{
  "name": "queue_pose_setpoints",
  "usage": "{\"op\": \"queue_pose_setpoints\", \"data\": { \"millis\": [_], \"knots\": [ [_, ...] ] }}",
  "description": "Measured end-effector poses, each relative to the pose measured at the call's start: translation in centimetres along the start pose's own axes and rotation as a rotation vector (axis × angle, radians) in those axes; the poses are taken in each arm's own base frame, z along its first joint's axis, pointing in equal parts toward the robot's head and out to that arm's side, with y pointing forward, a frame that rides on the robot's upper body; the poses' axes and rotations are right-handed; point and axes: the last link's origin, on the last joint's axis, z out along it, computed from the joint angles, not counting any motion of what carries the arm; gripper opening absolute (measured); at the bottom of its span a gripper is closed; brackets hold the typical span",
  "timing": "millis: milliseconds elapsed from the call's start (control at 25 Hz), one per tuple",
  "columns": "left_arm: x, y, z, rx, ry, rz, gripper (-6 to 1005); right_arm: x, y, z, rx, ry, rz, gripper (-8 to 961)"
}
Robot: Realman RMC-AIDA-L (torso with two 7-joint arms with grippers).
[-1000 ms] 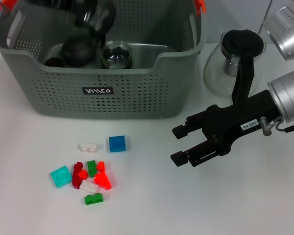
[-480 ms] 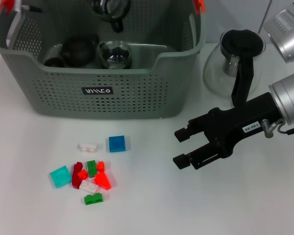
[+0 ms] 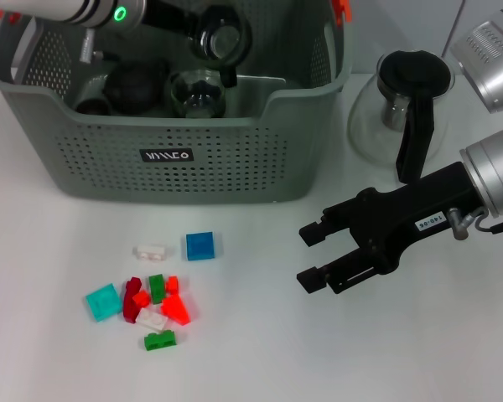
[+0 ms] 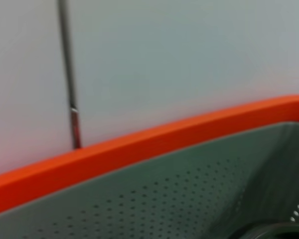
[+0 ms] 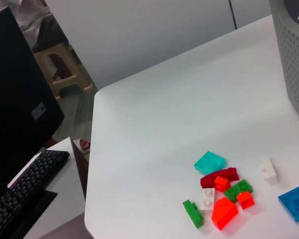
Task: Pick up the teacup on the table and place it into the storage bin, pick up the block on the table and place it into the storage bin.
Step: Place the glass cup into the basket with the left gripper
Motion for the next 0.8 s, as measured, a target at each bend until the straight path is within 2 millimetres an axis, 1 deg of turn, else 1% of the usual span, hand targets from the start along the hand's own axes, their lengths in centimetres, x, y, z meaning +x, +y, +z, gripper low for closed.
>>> {"op": "queue_pose_setpoints", "data": {
  "millis": [160, 440, 800],
  "knots": [
    [-0.4, 0.5, 0.2, -0.006, -0.009, 0.006, 45, 0.0, 0.0, 0.1, 0.001, 0.004, -0.003, 824],
    [-0.7, 0.6, 0.3, -0.01, -0.02, 0.01, 47, 0.2, 0.0, 0.3, -0.003, 0.01, 0.001, 825],
    [-0.8, 1.4, 0.5, -0.017, -0.043, 0.066, 49, 0.2, 0.0, 0.3, -0.003, 0.011, 0.002, 825]
  ]
}}
